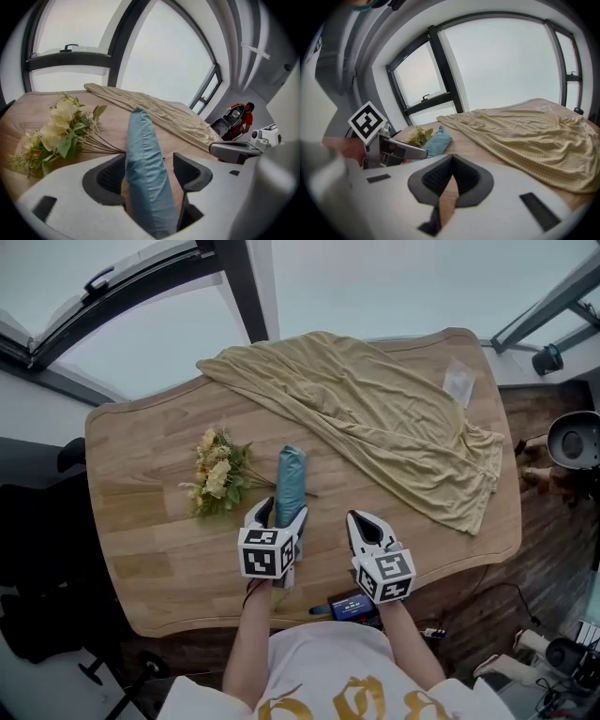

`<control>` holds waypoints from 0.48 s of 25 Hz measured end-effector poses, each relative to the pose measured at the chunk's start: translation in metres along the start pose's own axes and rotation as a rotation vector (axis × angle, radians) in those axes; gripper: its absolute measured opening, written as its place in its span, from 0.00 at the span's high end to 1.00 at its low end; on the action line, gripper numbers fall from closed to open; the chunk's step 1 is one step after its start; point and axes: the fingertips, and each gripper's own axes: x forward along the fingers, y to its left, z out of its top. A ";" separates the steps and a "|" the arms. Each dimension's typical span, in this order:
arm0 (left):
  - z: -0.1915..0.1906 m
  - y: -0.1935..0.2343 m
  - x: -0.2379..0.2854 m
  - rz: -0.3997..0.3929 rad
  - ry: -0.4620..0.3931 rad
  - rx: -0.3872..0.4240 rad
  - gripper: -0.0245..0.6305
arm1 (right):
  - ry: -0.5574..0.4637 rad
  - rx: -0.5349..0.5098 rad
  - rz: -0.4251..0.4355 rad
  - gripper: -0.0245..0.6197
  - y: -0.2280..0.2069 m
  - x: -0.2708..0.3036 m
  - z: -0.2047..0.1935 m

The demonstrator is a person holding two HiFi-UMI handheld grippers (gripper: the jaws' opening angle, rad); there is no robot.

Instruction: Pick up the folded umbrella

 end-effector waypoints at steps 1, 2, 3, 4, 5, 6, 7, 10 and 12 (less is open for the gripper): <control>-0.001 0.000 0.004 -0.004 0.020 -0.004 0.49 | 0.006 0.003 -0.001 0.95 -0.001 0.002 -0.002; -0.003 0.000 0.008 -0.004 0.040 -0.004 0.49 | 0.012 0.008 -0.002 0.95 -0.002 0.003 -0.004; -0.005 0.001 0.010 0.000 0.058 -0.002 0.49 | 0.017 0.014 -0.004 0.95 -0.003 0.005 -0.006; -0.008 0.002 0.012 0.002 0.077 0.001 0.49 | 0.020 0.019 -0.005 0.95 -0.004 0.006 -0.007; -0.011 0.004 0.014 0.003 0.096 -0.002 0.49 | 0.022 0.023 -0.007 0.95 -0.005 0.007 -0.009; -0.014 0.005 0.017 -0.001 0.112 -0.012 0.49 | 0.024 0.027 -0.008 0.95 -0.005 0.008 -0.009; -0.016 0.005 0.018 -0.005 0.123 -0.026 0.48 | 0.025 0.030 -0.009 0.95 -0.006 0.010 -0.010; -0.019 0.004 0.026 -0.011 0.145 -0.044 0.47 | 0.028 0.041 -0.013 0.95 -0.009 0.012 -0.012; -0.022 0.002 0.030 -0.014 0.162 -0.043 0.47 | 0.032 0.049 -0.020 0.95 -0.012 0.012 -0.014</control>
